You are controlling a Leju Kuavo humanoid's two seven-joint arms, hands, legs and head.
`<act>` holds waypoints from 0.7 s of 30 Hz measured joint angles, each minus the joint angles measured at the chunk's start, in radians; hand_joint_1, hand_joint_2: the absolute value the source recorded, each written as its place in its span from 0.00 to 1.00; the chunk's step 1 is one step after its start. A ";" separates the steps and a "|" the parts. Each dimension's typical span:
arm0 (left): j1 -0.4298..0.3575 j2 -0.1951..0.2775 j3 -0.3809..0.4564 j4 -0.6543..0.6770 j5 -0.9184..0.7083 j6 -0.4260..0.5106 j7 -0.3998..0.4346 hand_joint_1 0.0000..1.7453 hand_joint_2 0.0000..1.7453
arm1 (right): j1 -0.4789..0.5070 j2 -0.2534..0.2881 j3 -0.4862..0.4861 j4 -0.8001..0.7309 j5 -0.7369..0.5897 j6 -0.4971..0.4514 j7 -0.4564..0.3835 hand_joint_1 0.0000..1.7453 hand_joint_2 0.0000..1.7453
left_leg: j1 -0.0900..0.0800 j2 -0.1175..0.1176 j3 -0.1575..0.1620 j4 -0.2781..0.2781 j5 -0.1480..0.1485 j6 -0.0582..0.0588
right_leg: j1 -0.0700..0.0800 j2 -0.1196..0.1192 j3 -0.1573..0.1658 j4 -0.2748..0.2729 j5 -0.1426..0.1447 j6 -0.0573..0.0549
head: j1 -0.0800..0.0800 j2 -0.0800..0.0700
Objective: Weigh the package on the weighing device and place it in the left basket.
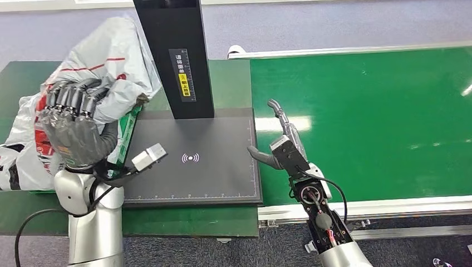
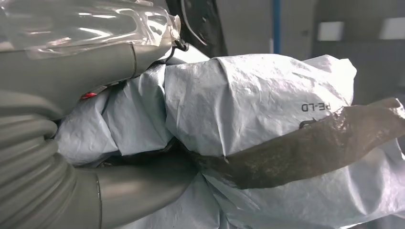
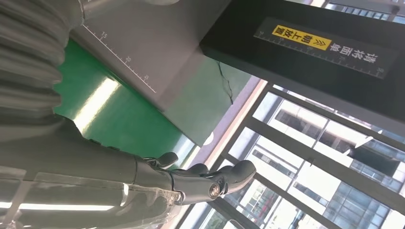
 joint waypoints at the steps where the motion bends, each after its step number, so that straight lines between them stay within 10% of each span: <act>1: -0.006 -0.002 0.009 -0.002 -0.002 0.000 0.001 1.00 1.00 | 0.000 0.000 0.000 0.001 0.000 0.000 0.000 0.00 1.00 | 0.000 0.000 0.000 0.000 0.000 0.000 | 0.000 0.000 0.000 0.000 0.000 0.000 | 0.000 0.000; 5: -0.040 0.014 0.026 0.004 -0.088 0.000 0.137 1.00 1.00 | 0.000 0.000 0.002 0.004 -0.004 -0.004 0.001 0.00 1.00 | 0.000 0.000 -0.001 0.000 0.000 0.000 | 0.000 0.000 -0.001 0.000 0.000 0.000 | 0.000 0.000; 12: -0.406 0.338 -0.291 0.487 -0.169 -0.077 1.218 1.00 1.00 | 0.022 -0.007 0.009 -0.020 0.006 -0.016 0.031 0.00 1.00 | 0.002 -0.001 -0.001 0.000 0.005 -0.003 | 0.002 -0.001 -0.003 0.001 0.003 -0.003 | -0.001 0.000; 21: -0.744 0.436 -0.642 1.074 -0.169 -0.728 1.093 1.00 1.00 | 0.026 -0.005 0.009 -0.022 0.039 0.005 0.034 0.00 1.00 | 0.001 0.007 -0.002 0.000 0.005 -0.003 | 0.001 0.006 -0.005 0.001 0.006 -0.002 | -0.001 0.000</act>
